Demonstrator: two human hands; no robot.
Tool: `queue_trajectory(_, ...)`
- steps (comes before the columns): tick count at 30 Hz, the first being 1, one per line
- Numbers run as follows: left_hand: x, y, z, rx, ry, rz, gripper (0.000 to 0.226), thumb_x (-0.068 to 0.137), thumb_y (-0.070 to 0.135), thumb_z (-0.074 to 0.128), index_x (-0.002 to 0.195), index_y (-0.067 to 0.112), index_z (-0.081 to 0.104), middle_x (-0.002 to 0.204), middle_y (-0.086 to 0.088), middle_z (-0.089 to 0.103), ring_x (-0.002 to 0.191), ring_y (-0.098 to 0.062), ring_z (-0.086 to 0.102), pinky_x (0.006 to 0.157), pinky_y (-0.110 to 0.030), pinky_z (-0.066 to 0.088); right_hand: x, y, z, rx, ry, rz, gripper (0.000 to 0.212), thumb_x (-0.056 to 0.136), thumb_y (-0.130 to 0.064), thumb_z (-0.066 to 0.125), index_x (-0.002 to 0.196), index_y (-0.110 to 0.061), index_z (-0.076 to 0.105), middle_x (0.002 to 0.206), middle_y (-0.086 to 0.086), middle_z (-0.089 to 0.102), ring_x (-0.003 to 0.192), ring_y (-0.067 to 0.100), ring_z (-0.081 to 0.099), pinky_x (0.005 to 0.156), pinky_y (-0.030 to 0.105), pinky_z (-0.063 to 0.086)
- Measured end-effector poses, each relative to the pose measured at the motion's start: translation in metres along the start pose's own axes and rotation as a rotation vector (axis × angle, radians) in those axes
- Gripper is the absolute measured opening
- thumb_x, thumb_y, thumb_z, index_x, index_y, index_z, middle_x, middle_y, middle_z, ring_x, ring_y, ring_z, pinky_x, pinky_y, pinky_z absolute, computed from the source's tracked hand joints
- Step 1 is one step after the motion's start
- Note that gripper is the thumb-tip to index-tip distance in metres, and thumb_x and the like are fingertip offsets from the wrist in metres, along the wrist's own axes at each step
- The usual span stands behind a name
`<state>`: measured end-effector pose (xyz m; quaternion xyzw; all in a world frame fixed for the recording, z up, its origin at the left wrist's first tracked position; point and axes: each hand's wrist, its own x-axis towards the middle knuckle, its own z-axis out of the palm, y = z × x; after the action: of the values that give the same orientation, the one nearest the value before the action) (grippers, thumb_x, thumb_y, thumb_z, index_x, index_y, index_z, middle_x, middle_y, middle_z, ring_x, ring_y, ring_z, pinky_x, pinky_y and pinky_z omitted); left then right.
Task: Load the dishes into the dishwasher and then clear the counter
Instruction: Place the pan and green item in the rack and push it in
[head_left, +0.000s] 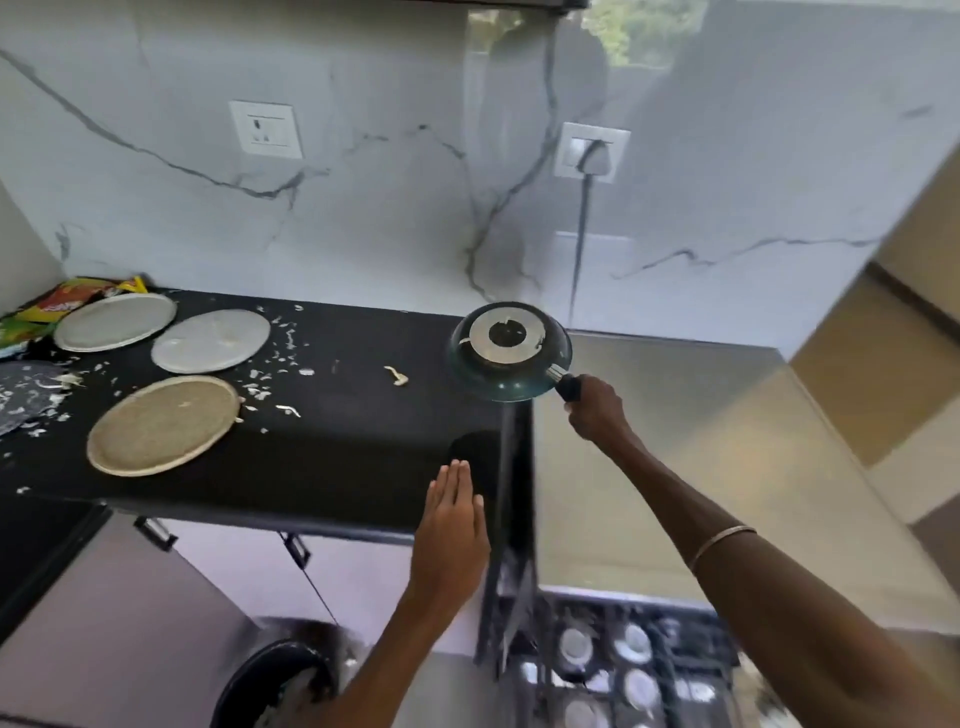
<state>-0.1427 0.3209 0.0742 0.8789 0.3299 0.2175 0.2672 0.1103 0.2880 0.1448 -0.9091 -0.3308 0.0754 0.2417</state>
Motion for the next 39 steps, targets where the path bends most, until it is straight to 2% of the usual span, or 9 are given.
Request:
queue_trajectory(4,-0.072,0.070,0.023,-0.044,0.012,0.019,0.047,0.104,0.018,0.037,0.148,0.001,0.033,0.155,-0.015,0.034,0.147,-0.027,0.025,0.122,-0.037,0.019,-0.092,0.078,-0.060,0.037,0.018,0.107,0.018,0.089,-0.009,0.062,0.105,-0.001,0.063,0.105,0.019,0.067,0.096,0.038,0.062,0.072,0.034,0.043)
queue_trajectory(7,-0.124,0.121,0.047,-0.045,-0.033,0.069,0.045,0.104,0.015,0.038,0.146,-0.002,0.036,0.152,-0.018,0.038,0.144,-0.030,0.031,0.118,-0.032,0.017,-0.164,0.140,-0.093,0.052,0.027,0.161,0.021,0.090,-0.012,0.064,0.108,-0.001,0.063,0.107,0.020,0.067,0.098,0.037,0.062,0.073,0.033,0.042)
queue_trajectory(15,-0.216,0.195,0.107,-0.004,-0.226,0.209,0.047,0.102,0.011,0.043,0.146,-0.003,0.036,0.151,-0.020,0.040,0.144,-0.031,0.032,0.118,-0.031,0.019,-0.343,0.253,-0.117,0.193,0.022,0.312,0.025,0.087,-0.001,0.058,0.111,0.001,0.064,0.107,0.022,0.067,0.101,0.037,0.062,0.073,0.034,0.043)
queue_trajectory(18,-0.240,0.201,0.129,0.003,-0.296,0.217,0.047,0.103,0.017,0.042,0.147,0.002,0.038,0.151,-0.016,0.041,0.143,-0.028,0.034,0.116,-0.030,0.024,-0.396,0.283,-0.104,0.241,0.018,0.417,0.029,0.083,-0.008,0.056,0.108,0.000,0.066,0.106,0.019,0.068,0.100,0.033,0.063,0.070,0.030,0.040)
queue_trajectory(22,-0.270,0.197,0.157,0.054,-0.403,0.223,0.050,0.102,0.020,0.043,0.149,0.006,0.034,0.155,-0.012,0.036,0.144,-0.026,0.032,0.115,-0.035,0.033,-0.446,0.319,-0.065,0.302,0.001,0.615,0.021,0.085,0.003,0.056,0.104,-0.002,0.062,0.102,0.017,0.066,0.096,0.027,0.061,0.070,0.028,0.037)
queue_trajectory(29,-0.311,0.172,0.197,0.068,-0.546,0.179,0.051,0.102,0.021,0.041,0.151,0.011,0.031,0.155,-0.010,0.035,0.144,-0.025,0.032,0.115,-0.038,0.036,-0.493,0.339,0.019,0.486,0.013,0.904,0.009,0.090,0.000,0.055,0.097,-0.006,0.054,0.083,0.007,0.057,0.082,0.027,0.058,0.073,0.038,0.051)
queue_trajectory(32,-0.325,0.160,0.210,0.064,-0.571,0.151,0.051,0.103,0.023,0.039,0.152,0.012,0.029,0.158,-0.008,0.029,0.147,-0.023,0.026,0.115,-0.034,0.030,-0.498,0.341,0.058,0.536,0.036,1.089,0.019,0.091,-0.001,0.058,0.110,-0.001,0.058,0.096,0.011,0.064,0.087,0.029,0.061,0.069,0.033,0.049)
queue_trajectory(36,-0.334,0.140,0.226,0.080,-0.609,0.139,0.051,0.104,0.023,0.039,0.152,0.012,0.029,0.157,-0.008,0.032,0.146,-0.023,0.029,0.116,-0.033,0.027,-0.491,0.335,0.099,0.645,0.100,1.305,0.040,0.092,-0.001,0.058,0.129,0.008,0.048,0.125,0.023,0.060,0.115,0.036,0.059,0.089,0.035,0.049)
queue_trajectory(39,-0.333,0.131,0.239,0.124,-0.616,0.218,0.056,0.099,0.016,0.050,0.151,0.006,0.031,0.156,-0.013,0.033,0.147,-0.025,0.027,0.116,-0.028,0.018,-0.482,0.333,0.123,0.710,0.063,1.337,0.049,0.097,-0.004,0.051,0.141,0.009,0.035,0.140,0.024,0.047,0.129,0.037,0.048,0.107,0.040,0.040)
